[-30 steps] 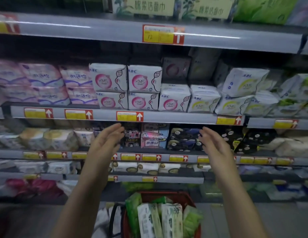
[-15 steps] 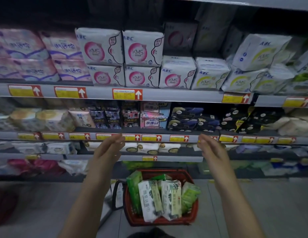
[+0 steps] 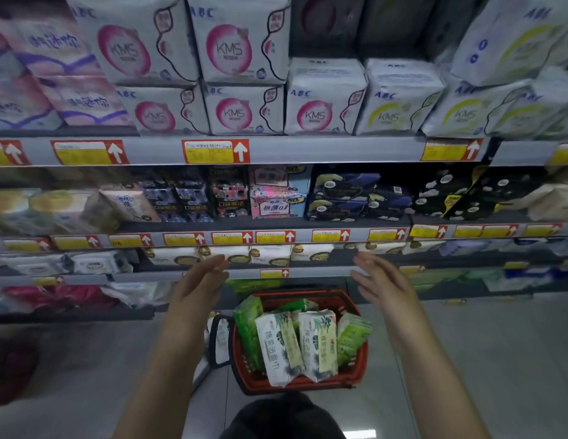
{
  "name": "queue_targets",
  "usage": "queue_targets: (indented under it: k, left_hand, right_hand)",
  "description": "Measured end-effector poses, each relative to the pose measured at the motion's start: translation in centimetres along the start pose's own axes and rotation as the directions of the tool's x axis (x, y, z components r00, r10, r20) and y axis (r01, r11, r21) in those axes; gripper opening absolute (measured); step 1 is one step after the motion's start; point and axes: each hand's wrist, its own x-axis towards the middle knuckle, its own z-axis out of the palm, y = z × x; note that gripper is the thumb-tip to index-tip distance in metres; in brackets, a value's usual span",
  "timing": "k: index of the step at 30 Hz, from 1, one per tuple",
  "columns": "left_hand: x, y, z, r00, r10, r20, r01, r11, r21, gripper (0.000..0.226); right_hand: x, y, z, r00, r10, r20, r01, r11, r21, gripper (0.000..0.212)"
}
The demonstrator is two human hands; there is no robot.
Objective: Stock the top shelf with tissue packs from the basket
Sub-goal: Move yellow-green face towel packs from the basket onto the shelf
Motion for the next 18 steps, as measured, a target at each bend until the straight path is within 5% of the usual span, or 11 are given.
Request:
queue_targets:
  k: [5,11,15,18]
  left_hand:
    - [2.8,-2.6,0.1,0.990,-0.134,-0.040,0.135,0.990,0.036,0.028]
    - [5.8,-5.8,0.0,0.982,-0.174,-0.071,0.179,0.981,0.076,0.029]
    - [8.2,-9.4,0.1,0.971,-0.232,-0.054,0.237,0.964,0.119,0.009]
    - [9.6,-11.3,1.0,0.957,-0.285,-0.050,0.290,0.946,0.143,0.018]
  right_hand:
    - [1.1,2.7,-0.2,0.998,0.063,0.028,-0.056,0.980,-0.188,0.031]
    - [3.3,7.5,0.4,0.981,0.188,-0.041,-0.192,0.966,-0.174,0.033]
    - [4.5,11.9,1.5,0.947,0.315,-0.067,-0.322,0.938,-0.132,0.037]
    - [5.6,14.7,2.2,0.916,0.386,-0.108,-0.397,0.911,-0.112,0.036]
